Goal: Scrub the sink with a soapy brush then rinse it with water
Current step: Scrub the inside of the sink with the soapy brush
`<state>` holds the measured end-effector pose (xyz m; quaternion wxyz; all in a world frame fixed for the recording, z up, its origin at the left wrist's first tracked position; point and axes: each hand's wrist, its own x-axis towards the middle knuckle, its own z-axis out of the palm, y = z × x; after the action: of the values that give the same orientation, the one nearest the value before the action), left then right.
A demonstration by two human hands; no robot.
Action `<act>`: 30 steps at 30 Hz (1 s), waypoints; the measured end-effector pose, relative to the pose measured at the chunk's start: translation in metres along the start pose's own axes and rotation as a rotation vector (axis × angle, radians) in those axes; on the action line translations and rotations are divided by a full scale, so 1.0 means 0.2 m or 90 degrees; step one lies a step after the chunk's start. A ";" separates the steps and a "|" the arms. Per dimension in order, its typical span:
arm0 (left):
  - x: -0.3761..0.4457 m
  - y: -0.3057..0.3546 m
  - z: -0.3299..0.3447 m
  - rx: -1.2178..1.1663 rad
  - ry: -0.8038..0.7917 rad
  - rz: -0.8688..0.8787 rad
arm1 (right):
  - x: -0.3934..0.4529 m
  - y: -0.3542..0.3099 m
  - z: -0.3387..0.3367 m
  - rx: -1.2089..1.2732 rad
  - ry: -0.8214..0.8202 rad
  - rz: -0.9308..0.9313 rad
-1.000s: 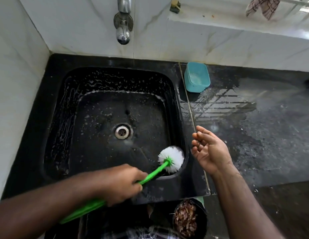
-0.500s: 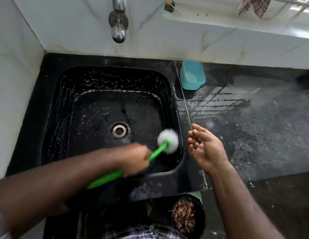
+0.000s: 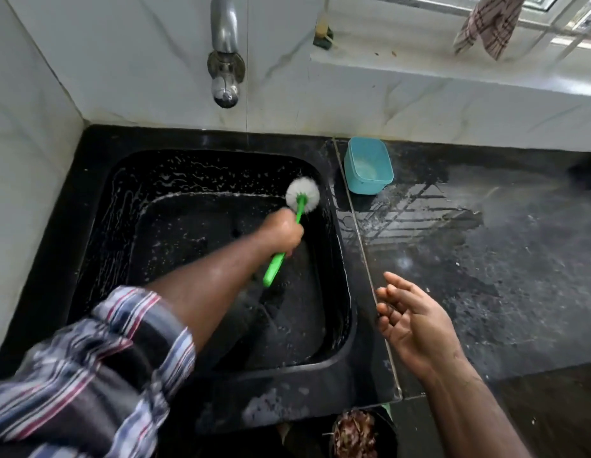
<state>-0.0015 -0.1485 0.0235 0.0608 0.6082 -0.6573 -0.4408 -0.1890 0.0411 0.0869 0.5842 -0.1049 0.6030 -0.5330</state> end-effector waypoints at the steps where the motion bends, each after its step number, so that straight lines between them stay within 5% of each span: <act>1: 0.05 0.03 -0.02 -0.013 0.007 -0.006 | 0.00 0.00 -0.01 -0.002 0.001 0.000; 5: -0.06 0.01 -0.01 0.128 -0.080 0.029 | 0.00 0.00 -0.02 -0.007 0.001 0.010; 8: -0.38 -0.08 0.08 0.253 -0.285 0.053 | 0.00 0.01 0.03 -0.014 -0.008 0.024; 10: -0.64 -0.11 0.14 0.280 -0.440 0.052 | 0.01 0.00 0.08 -0.018 -0.020 0.027; 13: -0.86 -0.15 0.06 0.223 -0.508 0.056 | 0.00 0.01 0.17 -0.021 -0.051 0.021; 16: -0.90 -0.21 -0.15 0.052 -0.464 0.022 | -0.03 0.03 0.25 -0.070 -0.087 0.016; 22: -0.96 -0.31 -0.21 -0.437 -0.123 -0.080 | -0.13 0.16 0.41 -0.370 -0.143 0.087; 24: -0.97 -0.27 -0.14 -0.579 -0.097 -0.085 | -0.14 0.24 0.52 -0.379 -0.171 0.108; 26: -1.00 -0.24 -0.07 -0.581 -0.131 -0.078 | -0.13 0.29 0.63 -0.315 -0.200 0.106; 30: -0.98 -0.36 -0.18 -0.294 -0.133 -0.060 | -0.06 0.29 0.73 -0.277 -0.153 0.085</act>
<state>0.1239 0.0087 0.0875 0.1095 0.5597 -0.5126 -0.6419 -0.0371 -0.0015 0.0869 0.6495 -0.2506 0.6352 -0.3346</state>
